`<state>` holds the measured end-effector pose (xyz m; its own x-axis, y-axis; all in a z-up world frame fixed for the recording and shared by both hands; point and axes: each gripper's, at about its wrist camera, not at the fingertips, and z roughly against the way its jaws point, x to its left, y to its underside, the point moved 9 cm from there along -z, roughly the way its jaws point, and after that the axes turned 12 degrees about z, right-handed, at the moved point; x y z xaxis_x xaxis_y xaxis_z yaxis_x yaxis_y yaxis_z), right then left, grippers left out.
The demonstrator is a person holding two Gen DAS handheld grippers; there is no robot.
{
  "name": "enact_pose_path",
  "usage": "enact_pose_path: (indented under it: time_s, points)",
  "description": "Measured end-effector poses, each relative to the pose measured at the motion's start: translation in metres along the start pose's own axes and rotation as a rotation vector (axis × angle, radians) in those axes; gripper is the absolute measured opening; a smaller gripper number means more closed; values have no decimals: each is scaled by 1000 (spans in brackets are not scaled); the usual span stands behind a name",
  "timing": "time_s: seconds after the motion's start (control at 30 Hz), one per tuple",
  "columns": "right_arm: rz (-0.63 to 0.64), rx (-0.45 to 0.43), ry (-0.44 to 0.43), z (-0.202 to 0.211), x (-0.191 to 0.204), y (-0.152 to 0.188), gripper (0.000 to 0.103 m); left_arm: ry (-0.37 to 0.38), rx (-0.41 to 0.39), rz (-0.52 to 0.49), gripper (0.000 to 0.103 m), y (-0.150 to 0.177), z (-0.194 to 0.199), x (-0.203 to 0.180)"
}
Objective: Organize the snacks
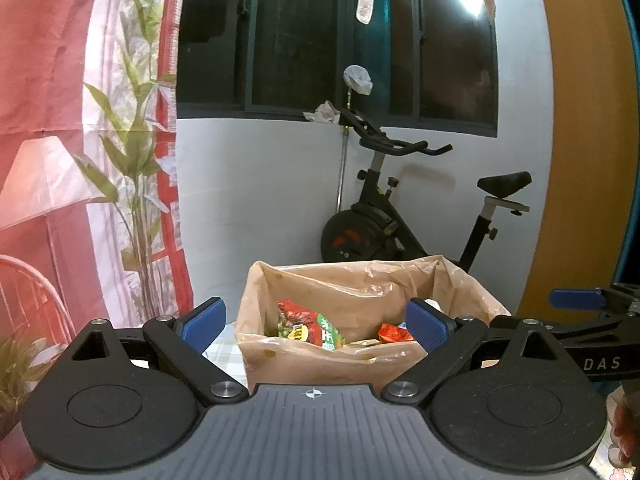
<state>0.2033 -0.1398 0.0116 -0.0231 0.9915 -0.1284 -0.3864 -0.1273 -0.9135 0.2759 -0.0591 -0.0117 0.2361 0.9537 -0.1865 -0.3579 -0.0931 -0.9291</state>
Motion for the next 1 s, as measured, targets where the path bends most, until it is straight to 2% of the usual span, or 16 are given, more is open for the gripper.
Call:
enact_pose_path:
  time_s: [1.0]
  points:
    - [-8,-6,-4,6,1,1,98,-19,16,35,98,1,6,8]
